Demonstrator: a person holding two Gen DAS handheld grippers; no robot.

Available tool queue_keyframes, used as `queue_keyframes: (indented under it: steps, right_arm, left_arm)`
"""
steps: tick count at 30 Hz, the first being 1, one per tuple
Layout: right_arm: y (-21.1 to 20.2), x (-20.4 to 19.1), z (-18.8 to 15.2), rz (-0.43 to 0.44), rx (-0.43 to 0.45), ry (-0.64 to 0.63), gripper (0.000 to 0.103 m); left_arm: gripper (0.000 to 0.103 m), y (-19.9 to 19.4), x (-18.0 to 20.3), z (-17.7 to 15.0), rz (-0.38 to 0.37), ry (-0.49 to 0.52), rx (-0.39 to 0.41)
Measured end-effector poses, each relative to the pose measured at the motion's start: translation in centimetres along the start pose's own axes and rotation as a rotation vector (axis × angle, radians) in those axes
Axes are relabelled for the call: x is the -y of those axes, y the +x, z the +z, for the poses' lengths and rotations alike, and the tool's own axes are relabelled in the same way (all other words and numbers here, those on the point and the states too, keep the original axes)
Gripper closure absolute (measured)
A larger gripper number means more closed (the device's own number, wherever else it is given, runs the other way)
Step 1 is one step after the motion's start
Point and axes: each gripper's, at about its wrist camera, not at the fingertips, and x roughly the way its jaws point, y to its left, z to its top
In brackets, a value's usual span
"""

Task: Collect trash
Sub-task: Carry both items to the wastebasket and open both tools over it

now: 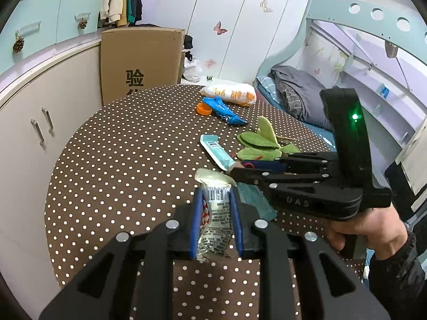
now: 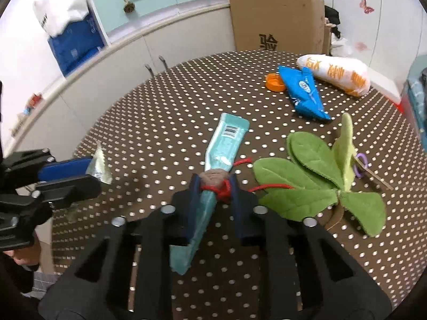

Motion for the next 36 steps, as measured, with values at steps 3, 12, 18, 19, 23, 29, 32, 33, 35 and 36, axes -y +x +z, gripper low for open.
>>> queue_keyframes:
  steps: [3,12,18,19,23,29,32,33,35,36]
  right_arm:
    - [-1.2,0.8,-0.7,0.028,0.016,0.049,0.082]
    - [-1.9,2.5,-2.2,0.037,0.018,0.088,0.063]
    - [-1.8,1.7,-1.7,0.049,0.016,0.058,0.092]
    - [-2.2,1.8,-1.7,0.062,0.032,0.069,0.095]
    - [-4.2,2.1,-1.6,0.106,0.086,0.099,0.095]
    - [-7.6,3.1,-0.9,0.114,0.172,0.133,0.096]
    - [-10.2,3.3,-0.3,0.13,0.232,0.139,0.096]
    - [-11.3,3.5,-0.1,0.137,0.256,0.142,0.096]
    - [-13.7,4.0,0.3,0.139,0.301,0.143,0.096]
    - [-14.8,4.2,0.5,0.129,0.318,0.14,0.096]
  left_arm:
    - [0.083,-0.2,-0.1,-0.1,0.008,0.007,0.002]
    - [0.083,0.1,0.2,-0.3,-0.004,-0.002,-0.002]
    - [0.083,0.1,0.5,-0.3,-0.002,0.0,-0.003]
    - [0.083,0.0,0.5,-0.3,-0.001,0.0,-0.003]
    - [0.083,-0.2,0.5,-0.2,0.004,0.007,0.0]
    - [0.083,-0.7,0.8,0.6,0.007,0.011,0.019]
    - [0.083,-1.2,1.4,1.3,0.004,0.023,0.04]
    - [0.083,-1.4,1.7,1.7,0.003,0.029,0.048]
    - [0.083,-1.7,2.4,2.6,0.0,0.041,0.068]
    - [0.083,-1.8,3.0,3.3,-0.007,0.048,0.079]
